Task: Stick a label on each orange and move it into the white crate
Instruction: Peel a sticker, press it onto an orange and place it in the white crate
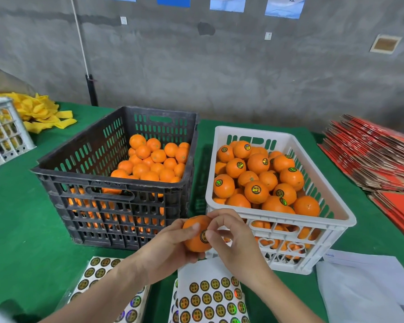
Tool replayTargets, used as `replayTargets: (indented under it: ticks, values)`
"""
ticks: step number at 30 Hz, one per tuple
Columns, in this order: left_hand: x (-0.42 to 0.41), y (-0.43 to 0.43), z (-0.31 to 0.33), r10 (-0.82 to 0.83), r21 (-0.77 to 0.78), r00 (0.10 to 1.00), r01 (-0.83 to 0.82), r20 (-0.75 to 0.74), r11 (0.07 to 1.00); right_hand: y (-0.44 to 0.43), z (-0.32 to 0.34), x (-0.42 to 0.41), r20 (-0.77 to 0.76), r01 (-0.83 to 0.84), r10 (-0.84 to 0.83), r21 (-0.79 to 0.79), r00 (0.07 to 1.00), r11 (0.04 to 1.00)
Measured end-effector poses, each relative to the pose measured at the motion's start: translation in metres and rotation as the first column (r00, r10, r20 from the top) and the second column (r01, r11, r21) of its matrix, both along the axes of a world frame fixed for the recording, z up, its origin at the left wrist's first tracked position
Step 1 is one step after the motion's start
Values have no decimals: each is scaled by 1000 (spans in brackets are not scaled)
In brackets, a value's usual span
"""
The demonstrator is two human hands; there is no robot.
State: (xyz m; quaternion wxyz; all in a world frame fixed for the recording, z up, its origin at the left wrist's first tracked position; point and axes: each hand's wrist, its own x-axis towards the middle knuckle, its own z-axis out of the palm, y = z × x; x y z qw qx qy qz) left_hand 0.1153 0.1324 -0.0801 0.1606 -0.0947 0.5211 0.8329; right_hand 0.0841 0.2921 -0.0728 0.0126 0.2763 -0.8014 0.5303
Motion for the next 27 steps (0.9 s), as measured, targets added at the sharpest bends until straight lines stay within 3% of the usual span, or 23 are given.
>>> replayTargets:
  ticks: [4, 9, 13, 16, 19, 23, 25, 27]
  values:
    - [0, 1, 3, -1, -13, 1000, 1, -19, 1000, -2, -2, 6, -145, 59, -68, -69, 987, 996]
    - [4, -1, 11, -42, -143, 997, 32, -68, 989, 9, 2, 4, 27, 7, -5, -77, 1000, 997]
    - [-2, -1, 34, -67, -258, 984, 23, -163, 966, 4, 11, 7, -131, -56, 66, 80, 989, 995]
    - [-13, -4, 60, -152, -348, 959, 60, -241, 936, -4, 24, -4, -230, 9, 2, 44, 973, 999]
    - [-41, -19, 84, -250, -635, 908, -23, -336, 772, -13, 39, -29, -213, 54, -64, -54, 975, 997]
    - [-93, -65, 95, 14, -723, 833, -489, -554, 489, -13, 47, -89, -187, 203, -207, -42, 960, 978]
    - [-108, -92, 84, 3, -768, 813, -552, -582, 324, -5, 48, -129, -180, 296, -291, 2, 940, 955]
    - [-115, -109, 67, -29, -817, 840, -518, -542, 254, 8, 46, -169, -171, 425, -408, 74, 897, 902]
